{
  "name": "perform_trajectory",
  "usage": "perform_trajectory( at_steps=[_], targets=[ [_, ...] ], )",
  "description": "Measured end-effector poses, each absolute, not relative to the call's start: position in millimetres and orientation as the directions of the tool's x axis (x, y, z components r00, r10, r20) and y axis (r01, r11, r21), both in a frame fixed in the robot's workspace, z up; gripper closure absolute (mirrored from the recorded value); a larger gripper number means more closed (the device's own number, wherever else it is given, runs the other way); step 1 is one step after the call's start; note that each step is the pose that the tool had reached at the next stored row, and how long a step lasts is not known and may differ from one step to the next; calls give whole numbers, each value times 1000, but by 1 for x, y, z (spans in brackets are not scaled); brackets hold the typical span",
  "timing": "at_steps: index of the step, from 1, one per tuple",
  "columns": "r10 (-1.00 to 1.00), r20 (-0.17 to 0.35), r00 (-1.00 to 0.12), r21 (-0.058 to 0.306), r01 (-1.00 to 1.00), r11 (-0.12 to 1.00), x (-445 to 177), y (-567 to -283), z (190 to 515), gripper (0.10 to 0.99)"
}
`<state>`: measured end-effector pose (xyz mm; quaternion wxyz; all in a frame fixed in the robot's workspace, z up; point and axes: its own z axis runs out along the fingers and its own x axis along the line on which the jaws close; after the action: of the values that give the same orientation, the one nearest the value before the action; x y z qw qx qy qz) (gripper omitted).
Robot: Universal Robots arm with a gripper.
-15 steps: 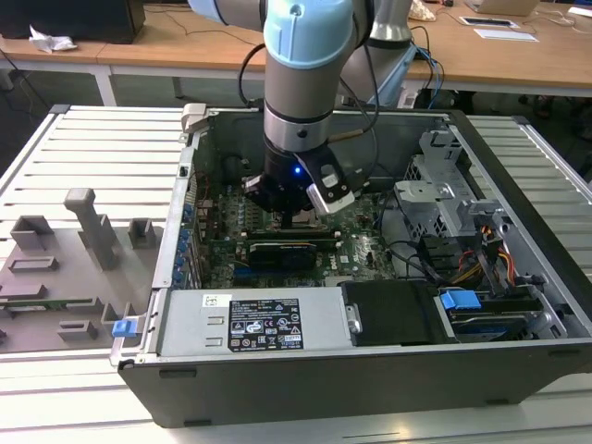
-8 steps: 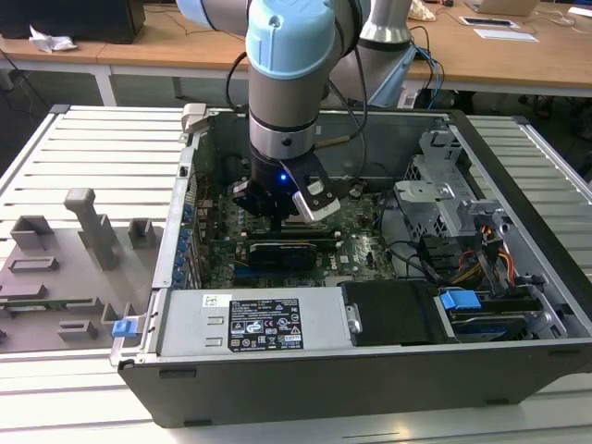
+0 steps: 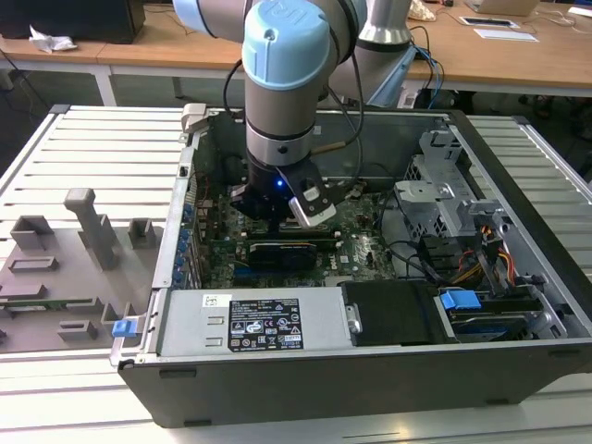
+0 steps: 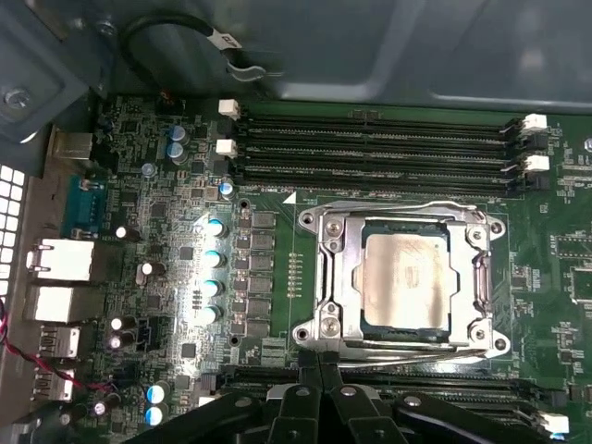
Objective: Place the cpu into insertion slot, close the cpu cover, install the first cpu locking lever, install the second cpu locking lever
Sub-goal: 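Install the second cpu locking lever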
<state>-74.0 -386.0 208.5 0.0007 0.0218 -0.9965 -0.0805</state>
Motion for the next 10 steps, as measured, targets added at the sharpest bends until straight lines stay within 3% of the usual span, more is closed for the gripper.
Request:
perform_trajectory(
  at_steps=[10],
  targets=[
    [-43, -4, -999, 197, -43, 979, -77, -385, 203, 980]
  ],
)
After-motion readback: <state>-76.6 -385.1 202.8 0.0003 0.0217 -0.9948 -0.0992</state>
